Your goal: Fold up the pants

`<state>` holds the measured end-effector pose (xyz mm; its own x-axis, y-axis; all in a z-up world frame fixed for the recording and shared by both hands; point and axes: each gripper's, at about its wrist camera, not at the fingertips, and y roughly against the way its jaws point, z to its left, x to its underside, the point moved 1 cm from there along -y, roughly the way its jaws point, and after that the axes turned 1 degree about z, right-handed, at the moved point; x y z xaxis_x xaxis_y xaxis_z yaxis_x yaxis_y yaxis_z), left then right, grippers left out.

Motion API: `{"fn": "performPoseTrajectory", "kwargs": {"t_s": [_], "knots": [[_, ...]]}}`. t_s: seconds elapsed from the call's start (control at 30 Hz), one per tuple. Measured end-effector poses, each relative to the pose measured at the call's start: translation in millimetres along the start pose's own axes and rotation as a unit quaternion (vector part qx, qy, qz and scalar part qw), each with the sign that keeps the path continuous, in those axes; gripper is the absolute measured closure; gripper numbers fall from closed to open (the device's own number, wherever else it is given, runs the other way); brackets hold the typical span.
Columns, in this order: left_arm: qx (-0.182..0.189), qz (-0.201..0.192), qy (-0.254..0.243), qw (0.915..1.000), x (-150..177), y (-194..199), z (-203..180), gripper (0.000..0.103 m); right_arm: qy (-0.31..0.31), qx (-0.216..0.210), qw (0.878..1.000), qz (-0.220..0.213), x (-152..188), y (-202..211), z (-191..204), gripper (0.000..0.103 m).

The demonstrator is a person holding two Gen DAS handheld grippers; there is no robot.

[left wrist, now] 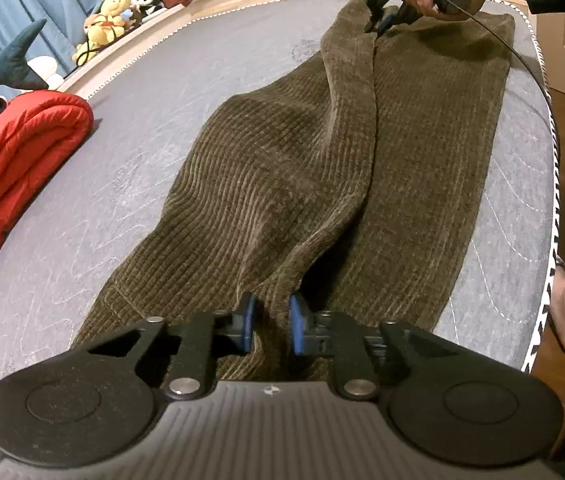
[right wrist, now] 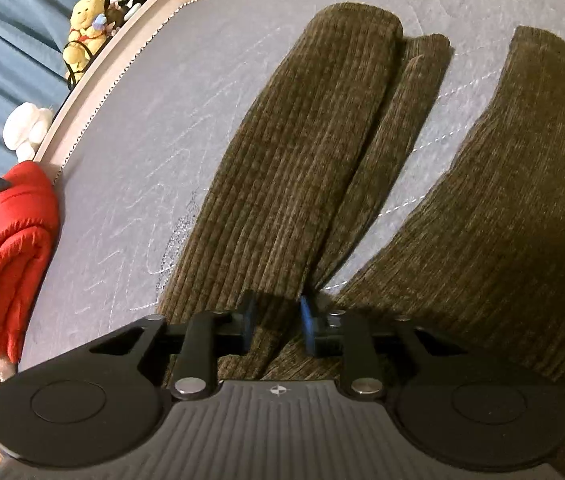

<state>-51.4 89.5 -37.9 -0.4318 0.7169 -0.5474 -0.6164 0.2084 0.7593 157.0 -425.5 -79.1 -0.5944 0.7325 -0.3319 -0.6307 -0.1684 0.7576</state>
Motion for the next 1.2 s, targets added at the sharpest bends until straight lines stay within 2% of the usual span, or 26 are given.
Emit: {"fn": "performPoseTrajectory", "kwargs": {"t_s": [0.1,0.23,0.43,0.5,0.6,0.7,0.77,0.8,0.83,0.87,0.9,0.97,1.0,1.1,1.2], "knots": [[-0.004,0.001,0.008,1.0000,-1,1,2,0.092,0.009,-0.003,1.000,-0.020,-1,11,8,0.099],[-0.016,-0.008,0.021,0.9996,-1,9,6,0.093,0.019,-0.019,0.998,-0.057,0,45,17,0.100],[-0.030,-0.054,0.057,0.9964,6,41,24,0.094,0.036,-0.049,0.993,-0.104,9,129,14,0.101],[-0.028,-0.062,0.060,0.9959,13,52,27,0.094,0.047,-0.047,0.991,-0.116,17,161,7,0.101],[-0.010,-0.052,0.050,0.9973,22,57,26,0.094,0.054,-0.028,0.992,-0.114,34,199,-17,0.101],[0.013,-0.019,0.025,0.9994,28,50,16,0.093,0.039,-0.002,0.996,-0.074,52,210,-52,0.101],[0.048,0.024,0.003,0.9985,32,39,6,0.088,0.026,0.012,0.999,-0.037,62,203,-75,0.100],[0.045,0.034,-0.020,0.9982,33,38,-1,0.082,0.018,0.013,1.000,-0.021,64,196,-85,0.097],[0.037,0.031,-0.038,0.9981,32,40,-6,0.073,0.002,0.006,1.000,-0.003,64,189,-97,0.095],[0.034,0.019,-0.048,0.9981,30,45,-9,0.067,-0.014,0.004,1.000,0.000,63,186,-106,0.095],[0.043,0.002,-0.040,0.9983,26,53,-7,0.059,-0.029,0.003,1.000,-0.009,58,184,-115,0.093],[0.061,-0.037,0.002,0.9974,14,70,4,0.056,-0.066,0.003,0.997,-0.042,44,187,-133,0.076],[0.058,-0.054,0.020,0.9967,6,79,10,0.053,-0.091,0.003,0.994,-0.059,36,190,-143,0.067],[0.035,-0.082,0.062,0.9941,-16,96,26,0.041,-0.145,0.001,0.985,-0.095,15,194,-168,0.066],[0.007,-0.093,0.107,0.9899,-43,97,40,0.035,-0.180,0.005,0.978,-0.103,2,184,-189,0.064]]}}
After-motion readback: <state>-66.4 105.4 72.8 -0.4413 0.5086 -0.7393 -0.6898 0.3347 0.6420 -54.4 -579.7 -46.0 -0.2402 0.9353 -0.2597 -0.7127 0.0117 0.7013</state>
